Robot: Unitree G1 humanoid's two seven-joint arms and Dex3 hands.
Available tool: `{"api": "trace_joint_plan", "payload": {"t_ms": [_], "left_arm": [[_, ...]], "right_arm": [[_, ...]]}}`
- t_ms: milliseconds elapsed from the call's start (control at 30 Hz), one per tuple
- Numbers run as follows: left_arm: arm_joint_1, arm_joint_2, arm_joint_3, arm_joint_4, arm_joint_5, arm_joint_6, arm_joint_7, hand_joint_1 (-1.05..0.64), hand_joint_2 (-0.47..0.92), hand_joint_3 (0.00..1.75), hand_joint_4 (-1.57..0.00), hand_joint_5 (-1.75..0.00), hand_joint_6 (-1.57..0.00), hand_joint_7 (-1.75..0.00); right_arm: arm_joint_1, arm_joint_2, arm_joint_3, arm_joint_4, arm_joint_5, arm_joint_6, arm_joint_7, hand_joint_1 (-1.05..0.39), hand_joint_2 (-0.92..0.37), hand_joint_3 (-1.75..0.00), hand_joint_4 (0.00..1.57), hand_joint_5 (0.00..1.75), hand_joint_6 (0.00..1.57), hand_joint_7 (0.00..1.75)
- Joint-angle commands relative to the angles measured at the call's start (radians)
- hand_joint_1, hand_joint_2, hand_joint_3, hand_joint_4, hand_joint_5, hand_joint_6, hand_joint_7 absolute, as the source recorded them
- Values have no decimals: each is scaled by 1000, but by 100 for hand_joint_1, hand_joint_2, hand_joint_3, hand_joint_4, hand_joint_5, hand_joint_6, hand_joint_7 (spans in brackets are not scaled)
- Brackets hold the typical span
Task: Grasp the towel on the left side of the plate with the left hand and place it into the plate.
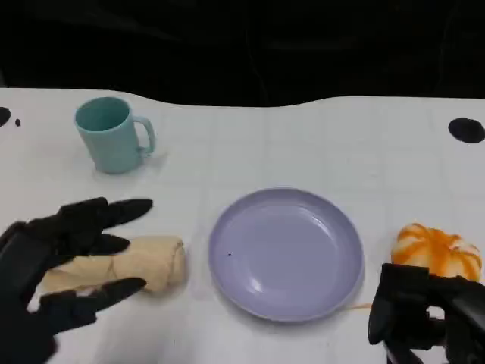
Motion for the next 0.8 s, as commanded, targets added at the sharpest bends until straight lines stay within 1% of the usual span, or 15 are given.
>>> {"api": "trace_joint_plan", "payload": {"t_ms": [33,133,233,300,433,567,800], "left_arm": [[-65,103,-83,5,206,39,-28,-51,92,9,-33,-30,-36,0],[-124,169,-170,44,405,42,-46,-58,92,9,-28,-25,-32,0],[-187,199,-246,87,551,52,-90,-62,92,7,-25,-21,-27,0],[-234,204,-295,124,631,67,-133,-62,92,4,-25,-18,-24,0],[-315,179,-379,246,756,62,-155,-64,91,1,-26,-14,-24,-1],[-392,150,-444,381,833,75,-191,-66,91,1,-28,-13,-22,0],[-482,91,-510,654,866,30,-127,-65,89,0,-36,-11,-27,-2]], "right_arm": [[11,-7,-16,-1,9,-12,4,-4,-51,-125,72,175,61,159],[14,-9,-17,-7,9,-6,3,-3,-52,-125,72,175,61,159],[16,-11,-17,-11,7,-1,1,-2,-53,-124,72,175,61,158],[17,-9,-16,-14,7,3,-1,-2,-53,-124,72,175,61,158],[19,-9,-14,-22,7,8,-3,-2,-53,-124,72,175,61,158],[24,-8,-12,-18,1,-11,0,-2,-53,-124,71,175,61,158],[38,-9,-15,-22,4,-18,3,-4,-53,-123,71,175,61,157]]}}
